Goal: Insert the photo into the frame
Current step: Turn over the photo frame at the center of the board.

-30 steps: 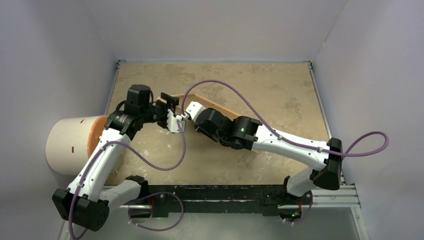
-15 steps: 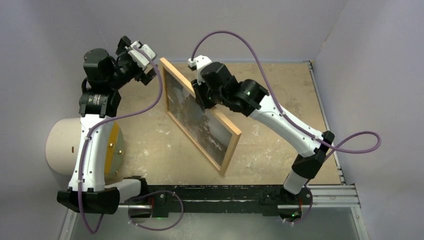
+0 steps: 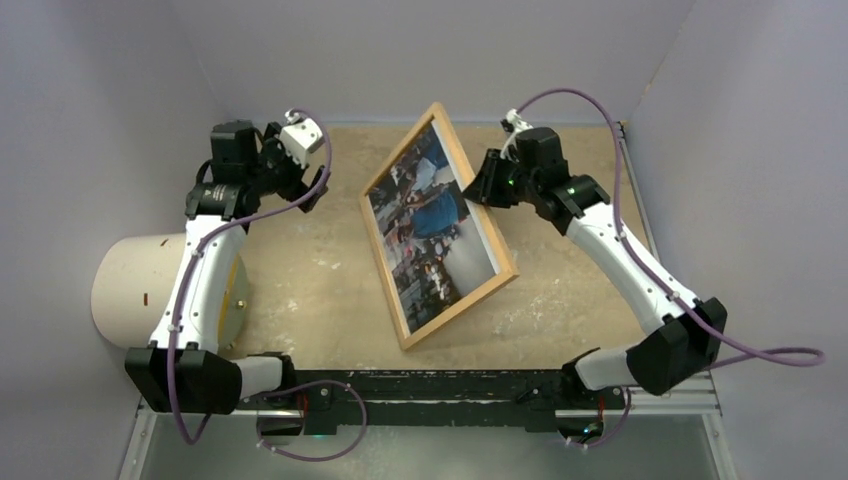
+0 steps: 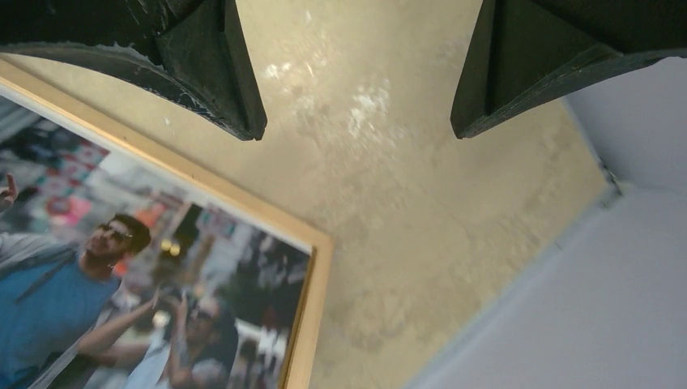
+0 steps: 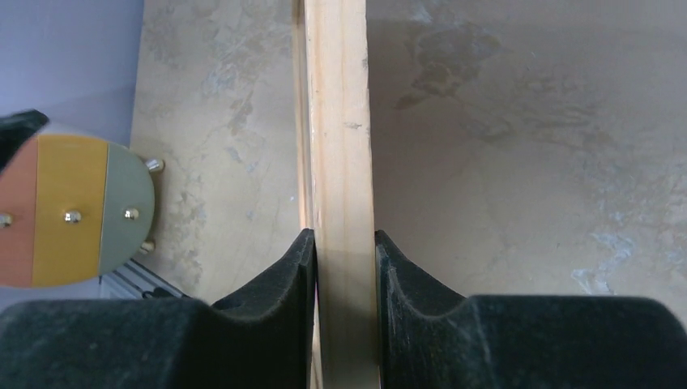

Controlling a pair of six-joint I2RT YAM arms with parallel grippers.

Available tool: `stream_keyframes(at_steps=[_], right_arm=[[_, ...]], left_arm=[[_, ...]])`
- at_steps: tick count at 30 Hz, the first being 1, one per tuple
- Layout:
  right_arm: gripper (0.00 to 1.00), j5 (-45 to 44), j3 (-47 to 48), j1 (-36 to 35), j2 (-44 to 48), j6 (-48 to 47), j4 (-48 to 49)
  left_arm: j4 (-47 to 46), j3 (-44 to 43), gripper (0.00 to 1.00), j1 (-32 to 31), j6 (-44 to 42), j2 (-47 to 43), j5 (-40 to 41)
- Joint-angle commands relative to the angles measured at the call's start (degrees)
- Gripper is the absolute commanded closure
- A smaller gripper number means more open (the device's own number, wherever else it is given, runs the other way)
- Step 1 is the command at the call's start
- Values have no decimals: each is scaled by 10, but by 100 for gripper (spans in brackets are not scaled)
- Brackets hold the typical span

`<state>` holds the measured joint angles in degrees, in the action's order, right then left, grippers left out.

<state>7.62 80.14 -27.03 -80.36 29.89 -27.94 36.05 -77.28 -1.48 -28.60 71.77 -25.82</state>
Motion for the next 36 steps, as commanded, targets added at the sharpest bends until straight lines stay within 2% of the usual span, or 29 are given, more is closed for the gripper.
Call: stream_keyframes(at_steps=[1,5,8,13,17,22,27,30,34,36], right_arm=[[100,15,-137,45,57,37,58],[100,-3,-274,58,94,59,129],[100,-25,-365,61,103,84,194],[100,-66,-455,61,92,114,285],[99,-75,-475,62,62,107,326],[52,-92,-466,63,40,92,336],[28,-128,-444,63,51,87,309],[4,-166,-427,64,62,86,282],[1,-327,-409,68,88,79,242],[1,-444,-431,68,99,51,283]], left_arm=[[-12,78,8,15,35,-7,32],[-92,193,7,34,47,-31,61],[-131,248,6,40,49,-35,67],[-188,302,5,46,59,-24,65],[-228,327,4,46,65,-2,67],[-285,356,4,46,84,26,75],[-307,361,3,46,82,56,78],[-343,367,3,46,95,70,85],[-443,401,2,46,129,80,60],[-517,436,2,46,104,86,21]])
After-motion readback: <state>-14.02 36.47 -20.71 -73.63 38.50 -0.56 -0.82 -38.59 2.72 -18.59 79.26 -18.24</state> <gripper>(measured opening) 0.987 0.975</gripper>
